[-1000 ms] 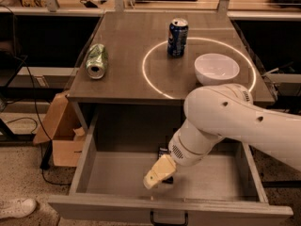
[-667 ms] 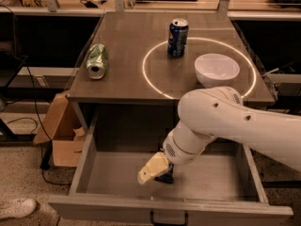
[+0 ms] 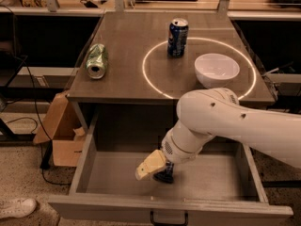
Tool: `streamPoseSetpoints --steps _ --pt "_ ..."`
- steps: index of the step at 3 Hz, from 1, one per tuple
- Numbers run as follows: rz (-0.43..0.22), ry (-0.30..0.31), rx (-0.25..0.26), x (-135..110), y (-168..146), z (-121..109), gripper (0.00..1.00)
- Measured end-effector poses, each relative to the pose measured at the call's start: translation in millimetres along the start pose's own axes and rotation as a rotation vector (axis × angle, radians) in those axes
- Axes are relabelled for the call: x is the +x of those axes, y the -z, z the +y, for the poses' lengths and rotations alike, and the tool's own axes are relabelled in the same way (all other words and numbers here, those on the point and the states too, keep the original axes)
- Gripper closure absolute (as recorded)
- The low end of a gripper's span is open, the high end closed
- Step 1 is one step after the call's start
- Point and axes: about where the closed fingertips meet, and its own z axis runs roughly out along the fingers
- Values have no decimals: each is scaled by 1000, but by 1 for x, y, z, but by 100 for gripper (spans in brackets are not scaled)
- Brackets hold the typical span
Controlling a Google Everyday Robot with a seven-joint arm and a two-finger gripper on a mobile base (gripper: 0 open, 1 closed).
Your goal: Pick rxbar blueberry from top drawer and place on counter
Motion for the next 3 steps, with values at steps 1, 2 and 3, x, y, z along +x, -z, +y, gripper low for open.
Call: streamPoseSetpoints --steps 1,2,3 --pt "11 -6 -16 2 -6 1 0" --pt "14 -36 -29 -1 -23 8 0" --pt "7 -94 -33 -7 -35 4 0"
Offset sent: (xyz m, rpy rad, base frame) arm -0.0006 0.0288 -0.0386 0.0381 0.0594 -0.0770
